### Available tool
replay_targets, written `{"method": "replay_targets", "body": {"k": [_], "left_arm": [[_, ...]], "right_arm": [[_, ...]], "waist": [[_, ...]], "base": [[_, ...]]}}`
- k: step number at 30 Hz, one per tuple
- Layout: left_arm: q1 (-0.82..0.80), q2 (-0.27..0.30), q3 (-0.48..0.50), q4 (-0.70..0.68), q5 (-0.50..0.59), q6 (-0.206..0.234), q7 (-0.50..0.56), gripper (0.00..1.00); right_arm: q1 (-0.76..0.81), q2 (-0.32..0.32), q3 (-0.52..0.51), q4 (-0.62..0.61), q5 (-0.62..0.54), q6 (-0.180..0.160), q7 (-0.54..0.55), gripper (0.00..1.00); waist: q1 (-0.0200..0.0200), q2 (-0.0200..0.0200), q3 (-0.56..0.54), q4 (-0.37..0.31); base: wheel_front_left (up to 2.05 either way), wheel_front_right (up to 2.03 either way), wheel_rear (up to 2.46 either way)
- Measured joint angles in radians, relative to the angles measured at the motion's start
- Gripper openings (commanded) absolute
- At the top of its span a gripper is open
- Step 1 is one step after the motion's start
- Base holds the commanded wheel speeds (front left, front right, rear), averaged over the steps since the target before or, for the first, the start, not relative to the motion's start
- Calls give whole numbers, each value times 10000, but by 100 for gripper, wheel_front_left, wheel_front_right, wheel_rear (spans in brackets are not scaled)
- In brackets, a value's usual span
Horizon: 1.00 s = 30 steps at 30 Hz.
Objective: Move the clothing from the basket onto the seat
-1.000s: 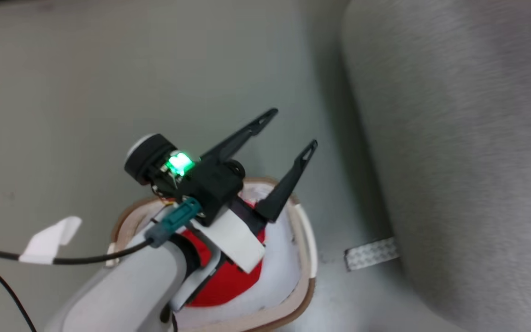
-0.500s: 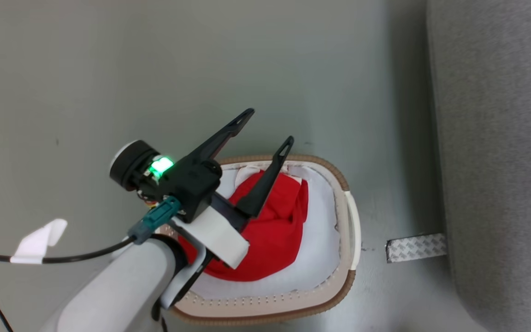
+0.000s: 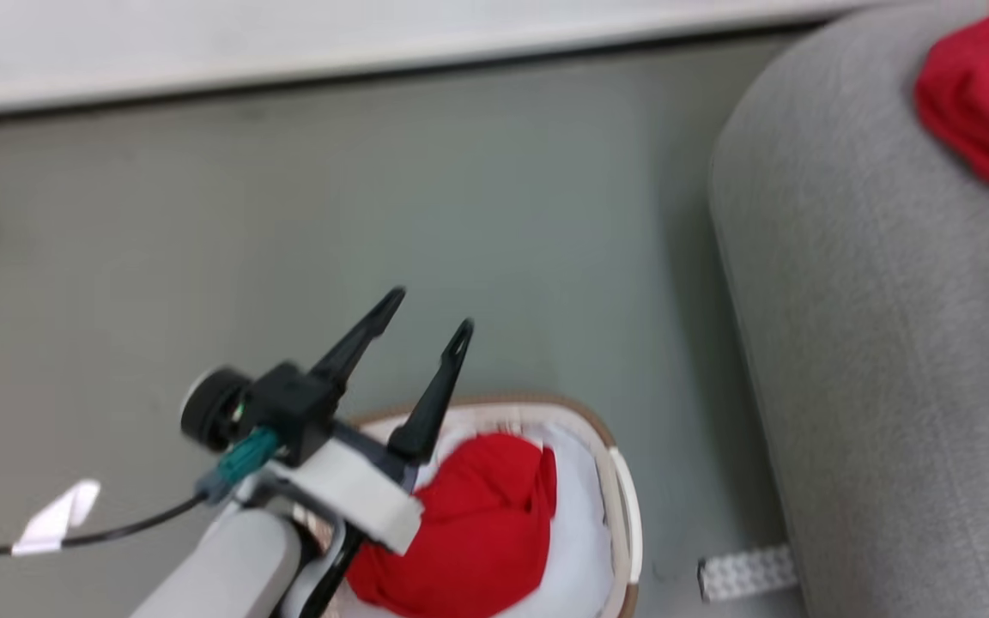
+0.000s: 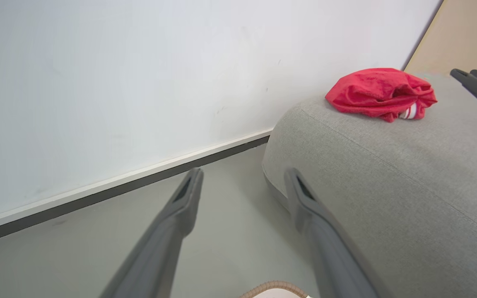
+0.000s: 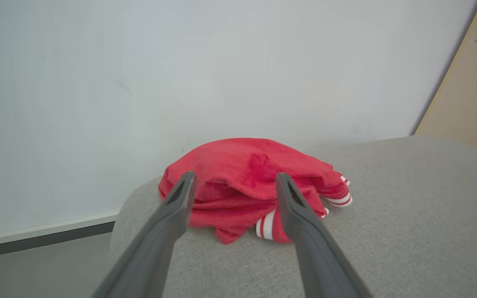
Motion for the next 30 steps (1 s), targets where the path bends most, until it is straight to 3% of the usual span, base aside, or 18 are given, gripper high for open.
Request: {"method": "replay_targets", "body": {"k": [9, 16, 21, 30], "left_arm": [[2038, -46, 890, 955, -654, 750, -1220, 100], [3486, -125, 1618, 1358, -639, 848, -1381, 100], [4262, -571, 2416, 1026, -280, 614, -1388, 100], [5676, -1632, 4276, 920, 905, -723, -1394, 100]], "right_arm": [[3026, 8, 1998, -1590, 1590, 0, 0, 100], [4649, 6, 2913, -2217, 2167, 0, 0, 100], [5480, 10, 3505, -2268, 1969, 0, 0, 100], [6371, 15, 4073, -2529, 1572, 0, 0, 100]], "waist": [[-2, 0, -2250, 460], [-2, 0, -3543, 1066], [-2, 0, -4092, 1325], [0, 1, -4824, 1557]], "base": [[0, 0, 0], [0, 0, 0], [0, 0, 0], [0, 0, 0]]}}
